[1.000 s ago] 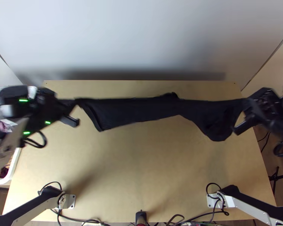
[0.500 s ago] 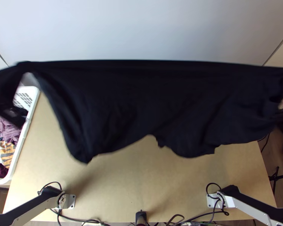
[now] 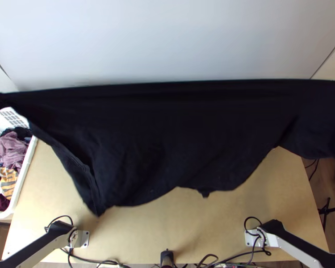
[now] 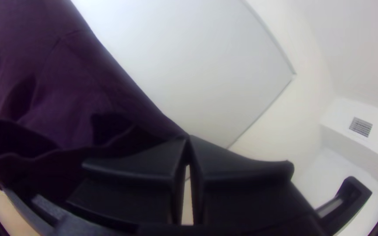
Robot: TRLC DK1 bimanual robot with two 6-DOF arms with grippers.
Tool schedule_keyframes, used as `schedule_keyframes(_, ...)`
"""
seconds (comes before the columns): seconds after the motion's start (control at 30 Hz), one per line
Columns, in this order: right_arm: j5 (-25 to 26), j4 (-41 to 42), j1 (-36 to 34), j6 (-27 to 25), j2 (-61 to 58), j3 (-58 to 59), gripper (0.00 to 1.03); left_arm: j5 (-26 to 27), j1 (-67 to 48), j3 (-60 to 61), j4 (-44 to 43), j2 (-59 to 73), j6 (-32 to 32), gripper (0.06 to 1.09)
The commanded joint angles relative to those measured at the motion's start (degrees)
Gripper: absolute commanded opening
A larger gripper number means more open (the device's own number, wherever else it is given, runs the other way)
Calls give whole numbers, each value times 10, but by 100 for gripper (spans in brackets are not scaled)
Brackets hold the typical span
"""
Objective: Fold the t-shirt
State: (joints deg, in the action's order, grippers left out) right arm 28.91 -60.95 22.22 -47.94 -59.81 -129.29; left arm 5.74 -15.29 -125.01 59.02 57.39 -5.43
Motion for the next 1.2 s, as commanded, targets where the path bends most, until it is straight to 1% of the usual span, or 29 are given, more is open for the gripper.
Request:
schedule_keyframes(0.0,2,-36,-4,-9,36,-3,3,0,4,6,25,-30,2,9)
schedule_keyframes(0.1,-3,-63,-12,9,50,-3,3,1,5,11,49,-39,2,9)
schedule_keyframes(0.17,-15,-73,-30,12,62,-3,3,1,10,16,61,-50,2,9)
schedule_keyframes(0.2,-30,-80,-47,12,69,-3,3,1,14,21,68,-56,2,9)
schedule_keyframes(0.33,-118,-118,-136,11,102,-3,3,4,37,58,93,-98,2,9)
schedule_keyframes(0.43,-148,-136,-167,19,114,-4,3,10,54,90,99,-130,2,9)
schedule_keyframes(0.53,-178,-150,-194,37,116,-5,3,30,82,96,105,-134,2,9)
schedule_keyframes(0.67,-184,-148,-196,82,103,6,3,40,92,137,94,-132,9,9)
schedule_keyframes(0.83,-208,-123,-195,119,81,56,3,50,94,240,67,-121,28,9)
schedule_keyframes(0.93,-222,-97,-191,134,79,120,3,53,90,320,46,-106,32,9)
schedule_keyframes(1.03,-225,-69,-171,149,76,193,3,61,87,403,11,-92,35,9)
schedule_keyframes(1.17,-225,-22,-140,177,77,320,3,66,85,510,-66,-82,33,9)
